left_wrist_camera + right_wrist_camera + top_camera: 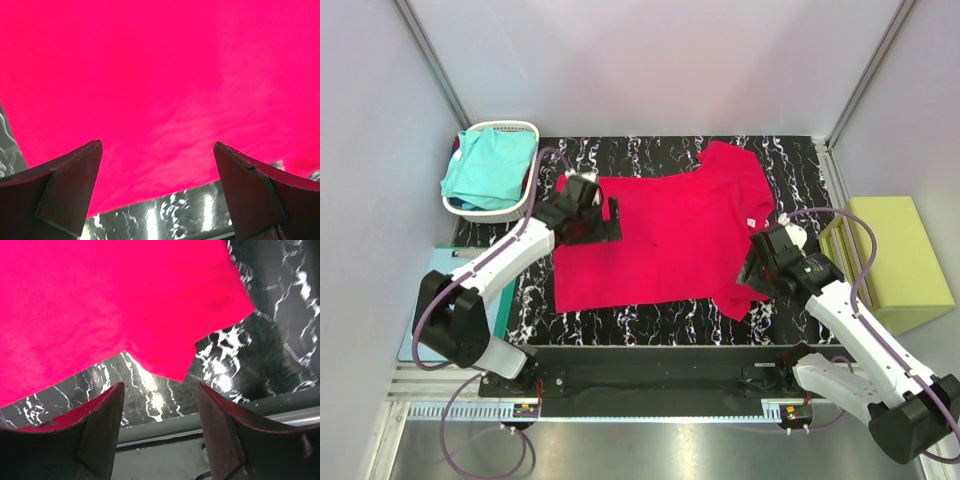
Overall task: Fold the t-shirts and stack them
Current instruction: Flatten out the tshirt
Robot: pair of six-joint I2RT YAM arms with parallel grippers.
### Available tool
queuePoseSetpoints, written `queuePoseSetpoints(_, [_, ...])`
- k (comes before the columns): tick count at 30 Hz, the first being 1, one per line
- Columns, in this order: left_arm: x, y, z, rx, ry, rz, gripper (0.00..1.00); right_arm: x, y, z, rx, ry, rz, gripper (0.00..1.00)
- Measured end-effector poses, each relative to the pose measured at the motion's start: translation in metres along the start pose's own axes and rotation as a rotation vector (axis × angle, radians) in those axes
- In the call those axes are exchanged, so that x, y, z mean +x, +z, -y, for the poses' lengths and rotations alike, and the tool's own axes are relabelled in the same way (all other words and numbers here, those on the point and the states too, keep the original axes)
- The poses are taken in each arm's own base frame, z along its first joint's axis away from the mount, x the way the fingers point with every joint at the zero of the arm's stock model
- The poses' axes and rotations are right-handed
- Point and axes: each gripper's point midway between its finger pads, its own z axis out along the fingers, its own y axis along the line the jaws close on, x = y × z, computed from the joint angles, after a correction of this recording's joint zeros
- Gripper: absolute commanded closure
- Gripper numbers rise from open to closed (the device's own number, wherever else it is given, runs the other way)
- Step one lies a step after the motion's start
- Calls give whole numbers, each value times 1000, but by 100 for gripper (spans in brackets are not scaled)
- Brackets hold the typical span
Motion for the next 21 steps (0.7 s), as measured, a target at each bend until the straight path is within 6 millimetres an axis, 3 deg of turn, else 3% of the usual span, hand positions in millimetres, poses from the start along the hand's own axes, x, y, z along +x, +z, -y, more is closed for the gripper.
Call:
queuePoseSetpoints(4, [70,15,-10,-39,20,-129,1,10,4,-1,10,50,-14,37])
queuePoseSetpoints(7, [108,12,-14,-53,32,-197,1,19,9,6,46,107,-22,37])
queuePoseSetpoints(9, [111,4,-13,-41,35,-190,1,23,14,10,69,160,-26,36])
queuePoseSetpoints(13, [97,-10,-2,14,42,-123,1,33,29,20,148,269,-28,36])
queuePoseSetpoints(21, [94,-14,-3,20,93,-117,1,37,70,35,391,337,-14,34])
